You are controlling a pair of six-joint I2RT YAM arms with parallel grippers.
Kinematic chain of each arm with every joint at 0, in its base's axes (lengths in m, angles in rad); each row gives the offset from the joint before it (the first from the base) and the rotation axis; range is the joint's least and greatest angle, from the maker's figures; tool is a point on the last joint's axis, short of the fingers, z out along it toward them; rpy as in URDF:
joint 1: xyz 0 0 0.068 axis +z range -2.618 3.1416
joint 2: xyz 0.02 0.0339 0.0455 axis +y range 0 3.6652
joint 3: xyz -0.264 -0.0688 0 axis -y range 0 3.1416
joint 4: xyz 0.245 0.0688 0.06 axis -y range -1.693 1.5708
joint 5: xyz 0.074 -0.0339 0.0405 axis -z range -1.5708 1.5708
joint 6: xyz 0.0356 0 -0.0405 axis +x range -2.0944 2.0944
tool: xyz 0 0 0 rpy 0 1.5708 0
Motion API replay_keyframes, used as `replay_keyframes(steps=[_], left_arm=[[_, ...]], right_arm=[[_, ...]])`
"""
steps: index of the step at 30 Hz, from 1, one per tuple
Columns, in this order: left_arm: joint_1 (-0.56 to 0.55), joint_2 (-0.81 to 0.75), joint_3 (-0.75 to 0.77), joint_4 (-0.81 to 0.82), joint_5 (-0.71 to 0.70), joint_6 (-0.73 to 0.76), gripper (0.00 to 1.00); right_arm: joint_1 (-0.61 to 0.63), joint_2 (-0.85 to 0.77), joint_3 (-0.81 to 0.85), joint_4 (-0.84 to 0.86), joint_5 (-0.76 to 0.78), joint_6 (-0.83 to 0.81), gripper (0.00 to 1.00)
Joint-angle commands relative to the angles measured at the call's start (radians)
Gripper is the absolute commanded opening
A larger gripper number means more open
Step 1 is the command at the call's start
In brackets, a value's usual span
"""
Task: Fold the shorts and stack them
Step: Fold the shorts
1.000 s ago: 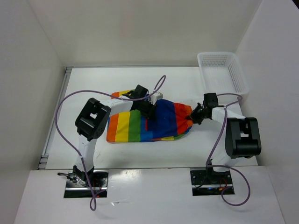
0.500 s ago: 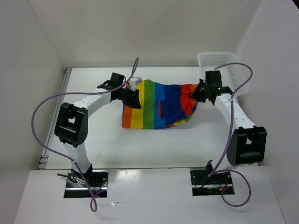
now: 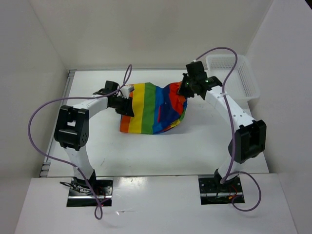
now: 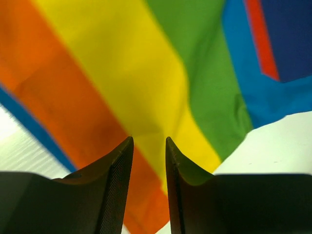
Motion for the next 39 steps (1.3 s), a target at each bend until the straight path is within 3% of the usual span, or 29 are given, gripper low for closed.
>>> replay_keyframes(steps=[1,6,13,23,31,39], left_arm=[[0.057,-0.043,-0.027,-0.016,0.000,0.005,0.40],[0.103,-0.066,-0.038,-0.016,-0.020,0.005,0.40],[0.134,0.044,-0.059,0.043,-0.014,0.005,0.37],[0.010,0.063,-0.146,0.106,-0.005,0.005,0.36],[-0.116,0.074,-0.076,0.076,-0.005,0.005,0.36],[-0.012,-0.096,-0.013,-0.070,-0.025,0.005,0.39]], right_arm=[[0.066,0.046,0.111,-0.059,0.071,0.020,0.00],[0.066,0.055,0.102,-0.059,0.080,0.029,0.00],[0.066,0.055,0.142,-0.050,0.062,0.029,0.00],[0.077,0.024,0.145,-0.039,0.086,0.003,0.00],[0.106,0.055,0.185,-0.026,0.043,-0.023,0.00],[0.216,0.150,0.249,-0.006,0.034,-0.014,0.00]])
